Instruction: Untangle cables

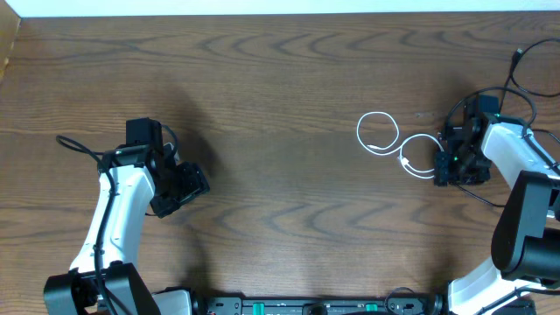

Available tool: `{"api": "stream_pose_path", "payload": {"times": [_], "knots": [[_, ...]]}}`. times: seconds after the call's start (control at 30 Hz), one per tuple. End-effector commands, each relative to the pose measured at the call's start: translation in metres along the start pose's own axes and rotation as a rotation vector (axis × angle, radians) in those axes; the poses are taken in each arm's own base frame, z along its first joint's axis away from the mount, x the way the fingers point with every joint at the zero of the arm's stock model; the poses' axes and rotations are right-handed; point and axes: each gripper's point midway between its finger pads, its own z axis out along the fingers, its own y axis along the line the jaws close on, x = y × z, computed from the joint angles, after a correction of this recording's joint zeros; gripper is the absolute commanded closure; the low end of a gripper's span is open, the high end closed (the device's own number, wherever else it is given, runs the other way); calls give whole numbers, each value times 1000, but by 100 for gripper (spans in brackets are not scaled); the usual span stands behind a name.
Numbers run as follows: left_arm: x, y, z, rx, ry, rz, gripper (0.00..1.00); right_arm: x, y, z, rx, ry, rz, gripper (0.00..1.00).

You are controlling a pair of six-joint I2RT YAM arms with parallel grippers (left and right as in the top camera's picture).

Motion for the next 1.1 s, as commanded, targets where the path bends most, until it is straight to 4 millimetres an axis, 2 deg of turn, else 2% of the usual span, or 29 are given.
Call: {"api": "stream_pose_path", "payload": {"times": [0.0, 0.13, 0.23, 0.33, 0.4, 0.53, 0.67, 0.77, 0.83, 0.9, 0.93, 1.07], "knots": [[2, 3, 1, -6, 6, -11, 26, 9, 3, 9, -4, 18, -18, 50], [2, 3, 1, -6, 6, -10, 26, 12, 14, 19, -56, 0, -17, 50], [2, 3, 1, -6, 6, -10, 26, 16, 16, 22, -65, 7, -15, 56], [2, 3, 1, -6, 6, -10, 26, 20, 17, 22, -70, 25, 23, 80], [2, 3, 1, -6, 5, -10, 26, 22, 19, 22, -80, 32, 27, 91], [2, 3, 1, -6, 5, -10, 26, 24, 19, 22, -81, 42, 46, 99], [2, 3, 1, -6, 6, -10, 26, 23, 22, 22, -99, 39, 46, 99], [2, 3, 1, -6, 6, -10, 26, 16, 36, 17, -183, 11, 47, 99], [2, 3, 1, -6, 6, -10, 26, 8, 55, 5, -301, -21, 20, 99], [2, 3, 1, -6, 6, -11, 26, -1, 77, -17, -448, -65, -50, 99], [2, 3, 1, -6, 6, -10, 26, -7, 90, -35, -534, -96, -95, 99], [2, 3, 1, -6, 6, -10, 26, -24, 100, -87, -624, -172, -172, 99]]}}
